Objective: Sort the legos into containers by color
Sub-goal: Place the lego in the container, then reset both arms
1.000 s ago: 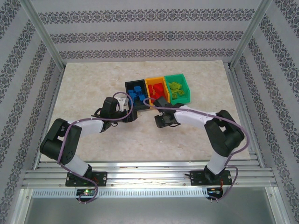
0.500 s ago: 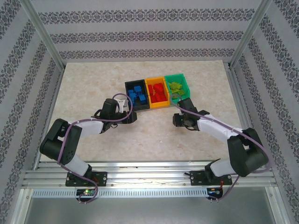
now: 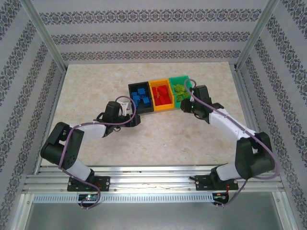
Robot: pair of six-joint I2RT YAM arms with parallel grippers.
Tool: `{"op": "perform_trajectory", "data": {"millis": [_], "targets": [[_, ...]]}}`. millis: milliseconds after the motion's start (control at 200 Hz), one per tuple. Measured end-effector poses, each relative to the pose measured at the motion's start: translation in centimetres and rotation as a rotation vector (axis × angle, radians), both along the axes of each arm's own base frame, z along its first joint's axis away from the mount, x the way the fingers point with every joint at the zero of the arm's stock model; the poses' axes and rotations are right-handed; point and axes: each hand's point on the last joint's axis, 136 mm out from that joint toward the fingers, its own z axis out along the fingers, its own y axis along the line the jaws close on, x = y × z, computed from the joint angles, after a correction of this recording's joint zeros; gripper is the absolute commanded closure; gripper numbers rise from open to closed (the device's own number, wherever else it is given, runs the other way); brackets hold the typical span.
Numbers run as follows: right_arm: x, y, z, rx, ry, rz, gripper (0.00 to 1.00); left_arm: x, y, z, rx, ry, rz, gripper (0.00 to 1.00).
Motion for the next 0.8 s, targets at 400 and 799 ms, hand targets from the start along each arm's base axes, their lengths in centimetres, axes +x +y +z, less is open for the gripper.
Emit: {"op": "perform_trajectory", "data": {"millis": [400, 799], "targets": [[7.5, 0.6, -0.3, 0.003, 0.008, 0.013, 0.44, 0.0, 0.0, 0.0, 0.002, -0.002, 0.002, 0.43], [-1.6, -1.9, -2.3, -0.062, 0.03, 0.04, 0.38, 0.0, 0.5, 1.2, 0.006, -0.04, 0.02, 0.42]]}}
